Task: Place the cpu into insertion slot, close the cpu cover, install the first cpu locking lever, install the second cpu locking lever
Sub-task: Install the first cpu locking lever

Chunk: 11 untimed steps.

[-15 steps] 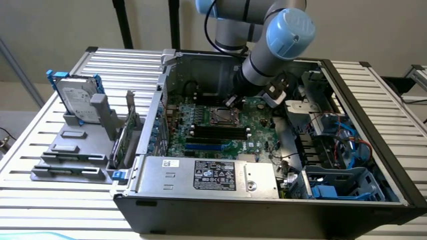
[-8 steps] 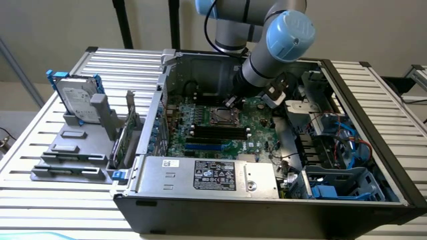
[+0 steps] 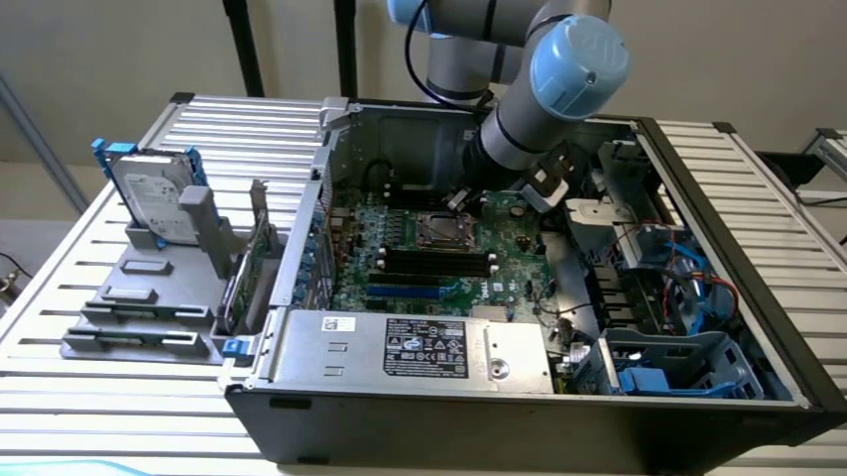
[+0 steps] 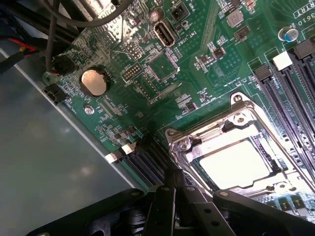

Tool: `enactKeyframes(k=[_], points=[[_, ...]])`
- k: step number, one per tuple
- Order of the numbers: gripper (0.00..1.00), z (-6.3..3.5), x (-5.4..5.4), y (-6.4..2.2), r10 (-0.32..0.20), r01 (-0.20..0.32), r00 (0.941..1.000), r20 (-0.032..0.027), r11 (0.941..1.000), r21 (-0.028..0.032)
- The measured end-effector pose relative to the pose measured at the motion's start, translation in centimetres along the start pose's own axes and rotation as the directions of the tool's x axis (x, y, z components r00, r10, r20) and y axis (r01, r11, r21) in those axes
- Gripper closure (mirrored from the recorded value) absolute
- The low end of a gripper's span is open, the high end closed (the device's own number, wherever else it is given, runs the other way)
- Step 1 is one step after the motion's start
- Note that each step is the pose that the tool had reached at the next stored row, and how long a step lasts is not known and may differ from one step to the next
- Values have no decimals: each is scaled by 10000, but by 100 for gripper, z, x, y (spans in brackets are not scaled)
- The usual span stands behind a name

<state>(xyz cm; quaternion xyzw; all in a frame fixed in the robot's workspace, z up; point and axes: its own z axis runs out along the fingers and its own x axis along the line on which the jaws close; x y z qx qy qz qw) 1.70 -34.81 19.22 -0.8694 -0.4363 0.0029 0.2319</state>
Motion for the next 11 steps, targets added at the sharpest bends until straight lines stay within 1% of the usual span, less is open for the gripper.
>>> enactKeyframes(k=[5,10,11], points=[[89,-1,-84,-73,-20,20,10000,-7,10000,-20],[89,-7,-167,-167,-72,71,10000,-41,9999,-79],[89,-15,-180,-179,-78,77,10000,-40,9999,-79]])
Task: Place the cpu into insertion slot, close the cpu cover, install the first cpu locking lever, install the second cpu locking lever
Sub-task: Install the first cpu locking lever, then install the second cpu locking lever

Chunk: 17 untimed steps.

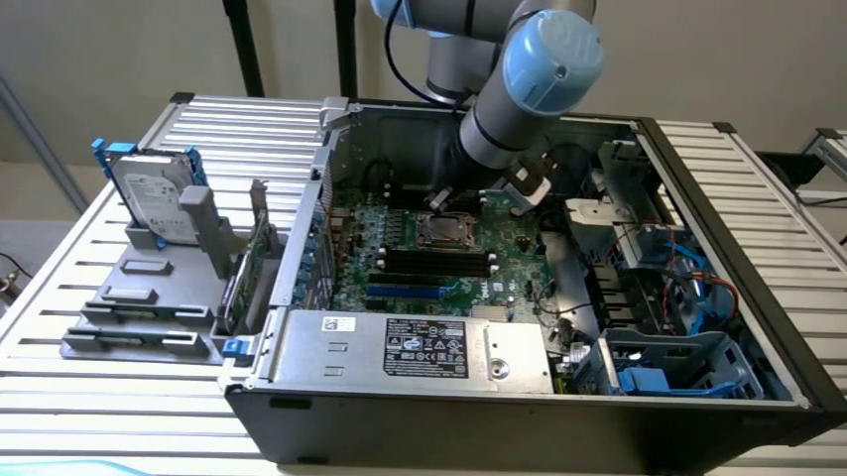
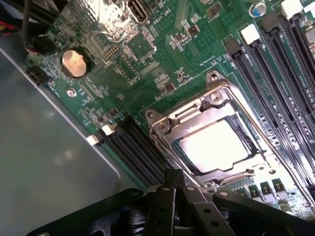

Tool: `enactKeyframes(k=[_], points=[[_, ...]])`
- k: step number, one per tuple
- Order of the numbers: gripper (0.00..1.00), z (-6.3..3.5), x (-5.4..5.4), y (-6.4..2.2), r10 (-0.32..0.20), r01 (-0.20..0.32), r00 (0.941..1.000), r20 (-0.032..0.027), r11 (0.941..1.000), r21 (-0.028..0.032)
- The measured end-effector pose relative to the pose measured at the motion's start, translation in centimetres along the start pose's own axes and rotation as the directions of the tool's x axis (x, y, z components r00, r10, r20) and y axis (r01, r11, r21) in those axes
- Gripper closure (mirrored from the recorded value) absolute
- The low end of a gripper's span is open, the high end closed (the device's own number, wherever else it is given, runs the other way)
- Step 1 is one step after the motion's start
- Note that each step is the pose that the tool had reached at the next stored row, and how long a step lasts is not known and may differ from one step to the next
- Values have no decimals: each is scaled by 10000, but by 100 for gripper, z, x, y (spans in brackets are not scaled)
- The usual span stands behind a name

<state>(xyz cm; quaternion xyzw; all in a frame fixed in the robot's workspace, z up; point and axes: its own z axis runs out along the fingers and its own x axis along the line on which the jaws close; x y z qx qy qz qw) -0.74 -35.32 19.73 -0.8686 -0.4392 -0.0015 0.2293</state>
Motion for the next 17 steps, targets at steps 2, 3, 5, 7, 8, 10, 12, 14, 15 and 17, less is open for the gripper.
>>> enactKeyframes(k=[2,3,5,7,8,10,12,14,15,17], points=[[89,-3,-4,-3,-17,17,10000,5,10000,5],[89,-3,-4,-3,-17,17,10000,4,10000,6],[89,-4,-4,-3,-17,17,10000,6,10000,6],[89,-4,-4,-3,-17,17,10000,6,10000,5],[89,-4,-4,-3,-17,17,10000,6,10000,6],[89,-4,-4,-3,-17,17,10000,6,10000,5],[89,-4,-4,-3,-17,17,10000,6,10000,6],[89,-4,-4,-3,-18,18,10000,6,10000,6],[89,-4,-4,-3,-18,18,10000,6,10000,6],[89,-13,-11,-1,-16,16,10000,7,10000,7]])
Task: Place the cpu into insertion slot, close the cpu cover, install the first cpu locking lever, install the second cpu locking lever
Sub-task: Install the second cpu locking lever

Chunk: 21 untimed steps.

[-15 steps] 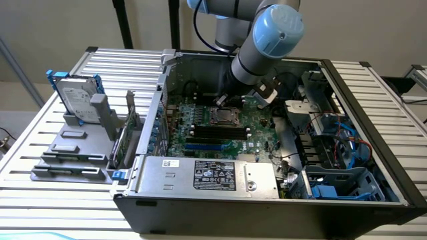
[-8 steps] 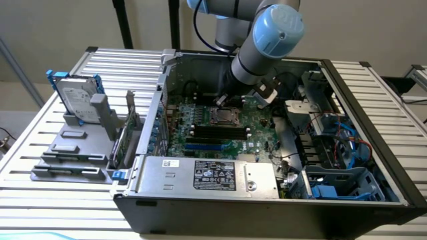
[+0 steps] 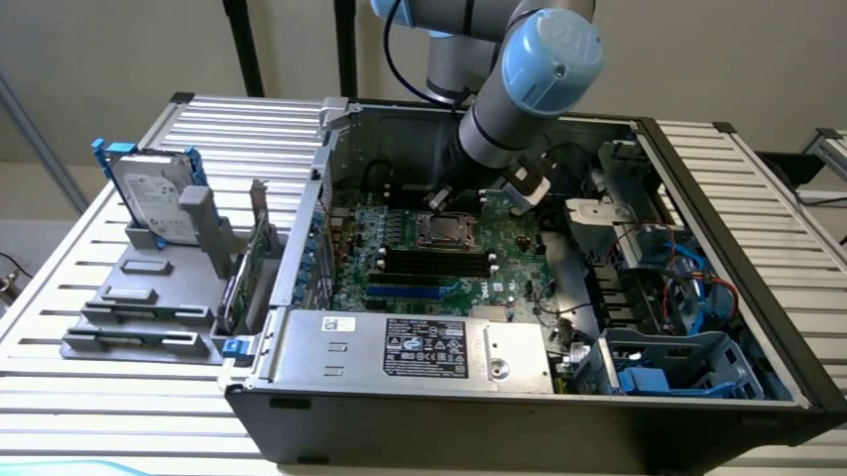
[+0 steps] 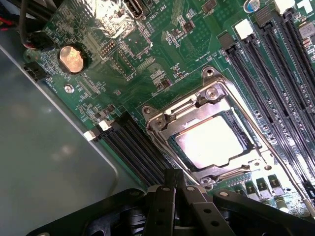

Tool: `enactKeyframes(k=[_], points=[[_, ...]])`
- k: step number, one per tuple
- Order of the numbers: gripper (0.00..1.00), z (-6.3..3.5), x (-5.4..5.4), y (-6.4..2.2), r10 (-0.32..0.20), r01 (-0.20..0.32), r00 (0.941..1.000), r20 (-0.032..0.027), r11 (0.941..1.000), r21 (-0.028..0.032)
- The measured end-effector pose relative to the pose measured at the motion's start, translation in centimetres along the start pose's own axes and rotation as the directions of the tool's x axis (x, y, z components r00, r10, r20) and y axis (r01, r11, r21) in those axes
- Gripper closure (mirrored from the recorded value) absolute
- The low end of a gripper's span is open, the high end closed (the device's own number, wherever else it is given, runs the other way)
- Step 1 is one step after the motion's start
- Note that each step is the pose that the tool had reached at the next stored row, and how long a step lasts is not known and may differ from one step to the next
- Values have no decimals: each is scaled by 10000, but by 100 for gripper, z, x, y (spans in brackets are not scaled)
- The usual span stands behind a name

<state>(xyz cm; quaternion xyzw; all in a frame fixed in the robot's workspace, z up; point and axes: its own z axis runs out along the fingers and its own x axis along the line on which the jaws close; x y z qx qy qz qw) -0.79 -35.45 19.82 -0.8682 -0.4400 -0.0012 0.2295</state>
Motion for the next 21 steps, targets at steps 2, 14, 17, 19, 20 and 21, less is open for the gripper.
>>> enactKeyframes(k=[2,14,17,19,20,21], points=[[89,-51,-13,-2,9,-9,10000,12,10000,16],[89,-456,-318,136,23,-23,10000,45,10000,17],[89,-540,-386,164,26,-26,10000,54,10000,10],[89,-582,-431,172,30,-30,10000,62,10000,2],[89,-601,-457,172,32,-32,10000,69,10000,-4],[89,-618,-480,171,32,-32,10000,76,10000,-9]])
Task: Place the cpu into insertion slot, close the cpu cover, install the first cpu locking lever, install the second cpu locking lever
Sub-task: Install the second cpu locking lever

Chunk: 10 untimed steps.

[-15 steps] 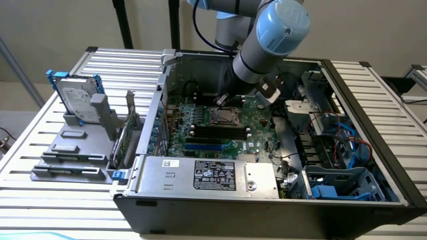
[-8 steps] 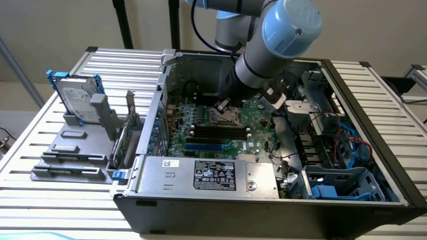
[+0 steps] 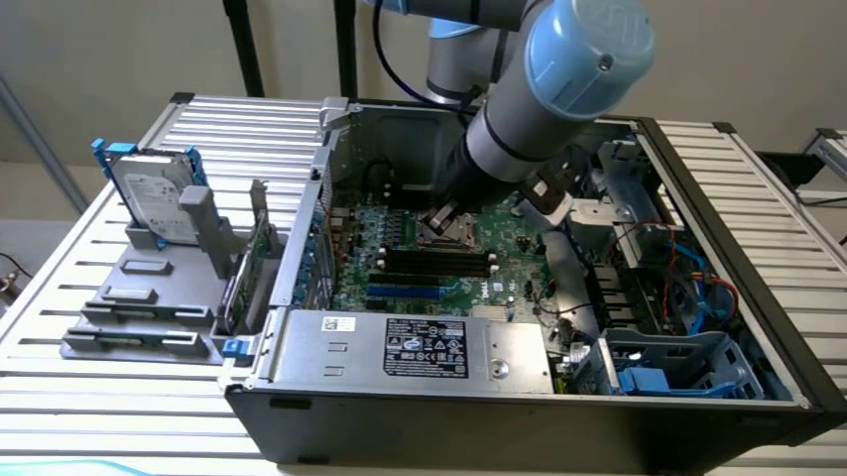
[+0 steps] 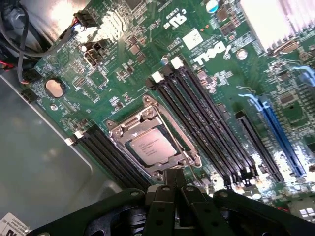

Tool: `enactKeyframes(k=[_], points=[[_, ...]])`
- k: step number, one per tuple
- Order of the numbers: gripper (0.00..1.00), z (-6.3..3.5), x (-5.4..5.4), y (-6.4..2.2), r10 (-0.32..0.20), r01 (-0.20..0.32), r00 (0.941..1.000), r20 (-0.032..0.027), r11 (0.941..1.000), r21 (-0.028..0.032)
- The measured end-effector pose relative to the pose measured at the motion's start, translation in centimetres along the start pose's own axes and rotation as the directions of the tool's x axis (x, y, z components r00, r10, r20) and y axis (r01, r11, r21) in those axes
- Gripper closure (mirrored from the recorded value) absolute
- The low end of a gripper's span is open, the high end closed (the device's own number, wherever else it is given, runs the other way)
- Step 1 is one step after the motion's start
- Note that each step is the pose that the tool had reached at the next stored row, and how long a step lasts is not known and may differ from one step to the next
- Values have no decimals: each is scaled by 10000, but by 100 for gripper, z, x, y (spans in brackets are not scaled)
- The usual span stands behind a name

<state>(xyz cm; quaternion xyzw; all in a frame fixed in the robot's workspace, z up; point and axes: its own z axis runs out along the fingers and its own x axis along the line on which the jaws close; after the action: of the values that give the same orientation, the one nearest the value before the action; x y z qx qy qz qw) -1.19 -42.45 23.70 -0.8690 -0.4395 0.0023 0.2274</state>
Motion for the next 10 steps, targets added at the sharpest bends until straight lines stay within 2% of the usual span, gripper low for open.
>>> enactKeyframes(k=[5,10], points=[[89,-63,-119,-15,9,-9,10000,36,10000,-29],[89,-35,-216,-81,12,-12,10000,32,10000,-28]])
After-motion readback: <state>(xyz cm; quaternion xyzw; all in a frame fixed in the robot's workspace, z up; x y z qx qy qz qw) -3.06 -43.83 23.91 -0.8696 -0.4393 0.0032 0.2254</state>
